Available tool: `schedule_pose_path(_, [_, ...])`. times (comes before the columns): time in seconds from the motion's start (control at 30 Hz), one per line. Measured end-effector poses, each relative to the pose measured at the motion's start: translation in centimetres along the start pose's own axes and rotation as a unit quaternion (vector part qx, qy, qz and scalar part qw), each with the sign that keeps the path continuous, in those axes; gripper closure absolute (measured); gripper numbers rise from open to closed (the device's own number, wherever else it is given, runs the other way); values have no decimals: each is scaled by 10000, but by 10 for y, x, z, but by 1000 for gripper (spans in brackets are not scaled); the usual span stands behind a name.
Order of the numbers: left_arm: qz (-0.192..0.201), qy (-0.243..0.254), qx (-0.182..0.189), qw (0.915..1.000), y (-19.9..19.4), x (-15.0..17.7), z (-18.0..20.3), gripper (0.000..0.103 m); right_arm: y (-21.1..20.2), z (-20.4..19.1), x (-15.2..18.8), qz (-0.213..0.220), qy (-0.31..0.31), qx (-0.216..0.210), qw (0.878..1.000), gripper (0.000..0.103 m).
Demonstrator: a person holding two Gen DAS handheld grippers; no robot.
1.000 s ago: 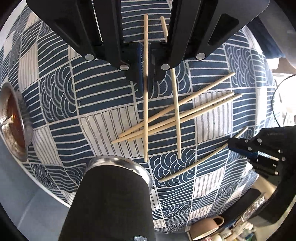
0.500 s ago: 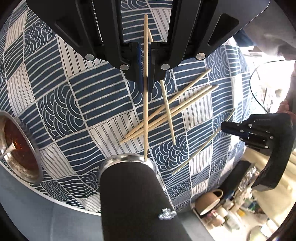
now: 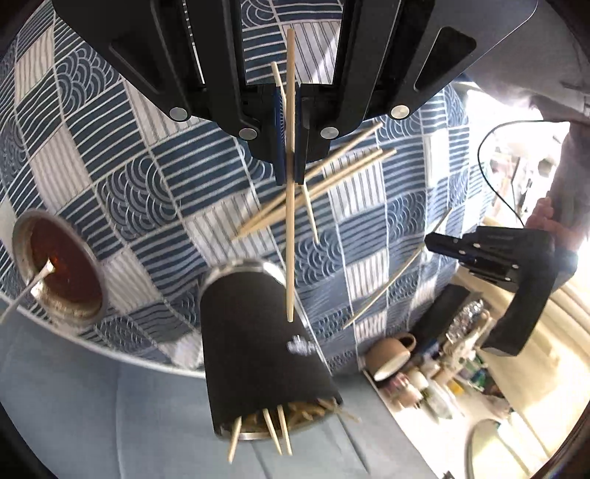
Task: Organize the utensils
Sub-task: 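Lift the chopstick in the left tool over the black holder while the right tool carries its own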
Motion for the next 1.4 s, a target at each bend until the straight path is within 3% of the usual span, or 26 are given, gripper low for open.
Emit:
schedule_pose_path(0.47, [772, -22, -245, 9967, -65, -30, -4, 99, -46, -10, -55, 820, -255, 59, 9963, 98])
schedule_pose_path(0.8, [1330, -41, -136, 9910, -110, -68, 3, 99, -66, -19, -95, 1362, -606, 147, 9887, 98])
schedule_pose_path(1.27, [1575, 30, 29, 9875, -127, -121, 20, 98, -71, -8, -137, 1835, -488, -72, 9818, 98])
schedule_pose_path(1.4, [1619, 11, 286, 9864, -127, -138, 30, 98, -73, -2, -147, 2085, -397, -157, 9771, 98])
Point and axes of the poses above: each gripper's, at about its wrist camera, not at the fingertips, and y roughly the way its jaws point, z to its right, x to its underside, the point moved 8 cm from there along y, roughly the way its jaws point, and after that the axes turned 8 degrees about -x, right-handed, at the moved point
